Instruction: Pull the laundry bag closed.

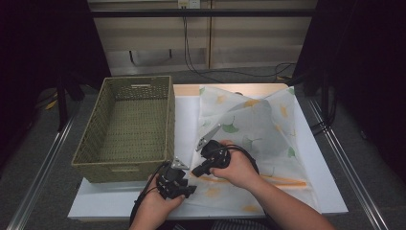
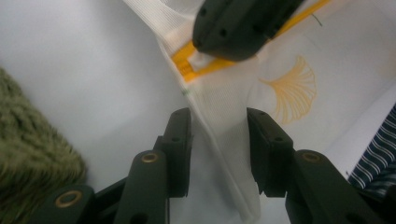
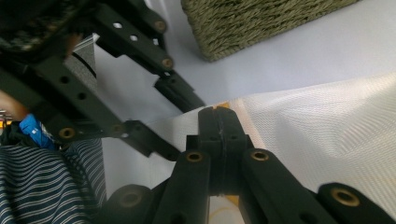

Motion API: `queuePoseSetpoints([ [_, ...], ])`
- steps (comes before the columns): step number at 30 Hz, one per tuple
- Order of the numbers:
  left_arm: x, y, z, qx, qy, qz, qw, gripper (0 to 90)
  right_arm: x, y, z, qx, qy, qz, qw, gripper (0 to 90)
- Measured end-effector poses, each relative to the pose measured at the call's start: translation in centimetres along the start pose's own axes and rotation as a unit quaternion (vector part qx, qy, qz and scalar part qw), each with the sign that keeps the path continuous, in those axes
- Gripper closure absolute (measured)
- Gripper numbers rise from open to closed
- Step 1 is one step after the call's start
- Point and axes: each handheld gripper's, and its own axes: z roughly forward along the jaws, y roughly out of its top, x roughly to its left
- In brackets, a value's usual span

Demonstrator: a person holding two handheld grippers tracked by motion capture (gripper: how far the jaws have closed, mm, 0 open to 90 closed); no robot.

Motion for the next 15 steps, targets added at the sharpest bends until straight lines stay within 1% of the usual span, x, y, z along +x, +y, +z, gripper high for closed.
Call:
queuePoseSetpoints([
  [2, 0.03, 0.26, 0.21, 0.005, -0.004, 0.007, 1.0000, 64.1, 0.08, -0.11, -0.17, -0.003, 0.005, 0.003, 1.0000, 90.0],
  [3, 0.01, 0.37, 0.37, 0.003, -0.004, 0.005, 1.0000, 64.9, 0.06, -0.15, -0.30, -0.003, 0.006, -0.002, 1.0000, 90.0],
  [4, 0.02, 0.47, 0.42, 0.002, -0.006, 0.007, 1.0000, 65.8, 0.16, -0.15, -0.40, -0.002, 0.007, 0.005, 1.0000, 90.0],
  [5, 0.02, 0.53, 0.45, 0.001, -0.004, 0.010, 0.9999, 67.9, 0.14, -0.19, -0.47, -0.002, 0.008, 0.003, 1.0000, 90.0],
  [7, -0.01, 0.53, 0.48, -0.001, -0.001, 0.015, 0.9999, 75.0, 0.16, -0.24, -0.60, -0.001, 0.010, 0.002, 0.9999, 90.0],
  [8, 0.01, 0.51, 0.46, -0.003, -0.005, 0.015, 0.9999, 78.3, 0.22, -0.24, -0.58, -0.005, 0.008, 0.003, 1.0000, 90.0],
  [9, -0.03, 0.47, 0.45, -0.004, -0.003, 0.015, 0.9999, 82.7, 0.22, -0.27, -0.63, -0.005, 0.008, 0.000, 1.0000, 90.0],
  [10, -0.03, 0.50, 0.39, -0.002, 0.001, 0.024, 0.9997, 86.4, 0.26, -0.28, -0.68, -0.005, 0.010, 0.002, 0.9999, 90.0],
  [11, -0.12, 0.50, 0.42, -0.005, 0.002, 0.023, 0.9997, 89.1, 0.20, -0.30, -0.72, -0.005, 0.011, -0.003, 0.9999, 90.0],
  [12, -0.24, 0.49, 0.40, -0.007, 0.003, 0.024, 0.9997, 89.6, 0.23, -0.33, -0.74, -0.007, 0.010, -0.002, 0.9999, 90.0],
  [13, -0.29, 0.52, 0.27, -0.003, 0.002, 0.028, 0.9996, 89.8, 0.28, -0.35, -0.78, -0.008, 0.009, 0.002, 0.9999, 90.0],
  [14, -0.31, 0.49, 0.28, -0.001, 0.004, 0.036, 0.9993, 89.9, 0.27, -0.36, -0.78, -0.012, 0.008, 0.000, 0.9999, 90.0],
  [15, -0.41, 0.45, 0.25, 0.000, 0.002, 0.033, 0.9995, 90.0, 0.31, -0.39, -0.83, -0.011, 0.009, 0.002, 0.9999, 90.0],
])
